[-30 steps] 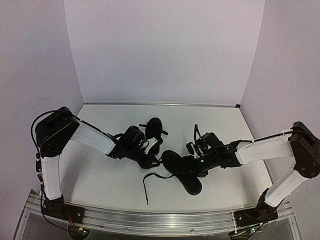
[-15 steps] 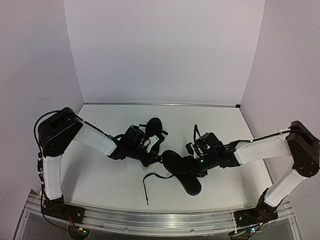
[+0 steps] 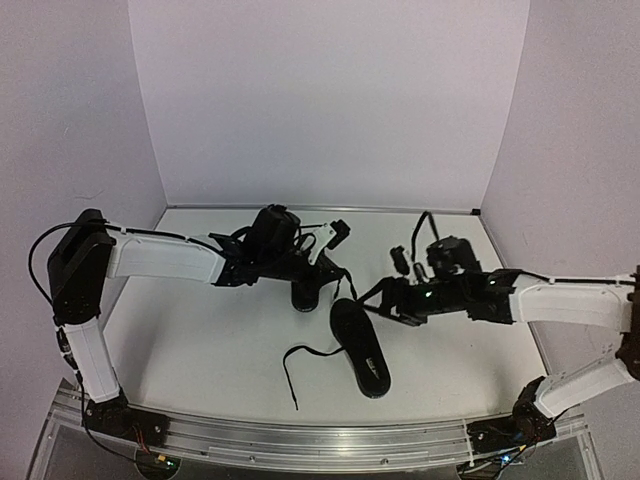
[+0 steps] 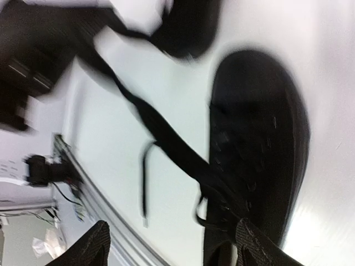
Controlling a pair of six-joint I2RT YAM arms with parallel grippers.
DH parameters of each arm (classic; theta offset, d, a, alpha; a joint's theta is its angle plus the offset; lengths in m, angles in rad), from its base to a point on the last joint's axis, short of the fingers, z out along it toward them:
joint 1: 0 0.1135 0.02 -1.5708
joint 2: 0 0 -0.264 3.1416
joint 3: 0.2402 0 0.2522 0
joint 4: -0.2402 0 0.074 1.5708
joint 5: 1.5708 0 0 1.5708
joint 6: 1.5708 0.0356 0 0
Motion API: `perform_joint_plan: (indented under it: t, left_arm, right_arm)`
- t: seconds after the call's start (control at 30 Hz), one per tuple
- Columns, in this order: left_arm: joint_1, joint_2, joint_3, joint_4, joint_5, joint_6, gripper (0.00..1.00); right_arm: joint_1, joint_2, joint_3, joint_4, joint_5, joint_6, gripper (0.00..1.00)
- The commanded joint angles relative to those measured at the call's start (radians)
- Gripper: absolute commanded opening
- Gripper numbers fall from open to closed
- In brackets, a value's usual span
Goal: Tie the shoes
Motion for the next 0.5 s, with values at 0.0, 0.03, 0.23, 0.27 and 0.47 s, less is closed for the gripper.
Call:
perform_joint_plan:
  t: [0.0,0.03,0.23,0.27,0.47]
  left_arm:
    - [-0.071,0.062,0.13,-0.062,-0.018,0.064,0.0]
    - [-0.093,0.091,0.166,-0.05,-0.002,0.06,0.0]
    - [-0.181,0.319,0.43,-0.169,0.086,0.096,0.23]
    - [-0.181,0.322,0.434,-0.19,0.095,0.09,0.27]
    - [-0.128,0.137,0.219,-0.147,0.045,0.012,0.57]
  right_arm:
    - [-0.131,-0.24,0.01,-0.03,0.09,-0.043,0.77]
    - [-0.159,-0.285,0.007,-0.072,0.123,-0.048,0.8]
    - [-0.209,-0.365,-0.02,-0.229,0.256,-0.02,0.86]
    - [-0.209,-0.355,-0.031,-0.24,0.257,-0.015,0.87]
    - [-0.208,-0.276,-0.046,-0.25,0.242,-0.075,0.85]
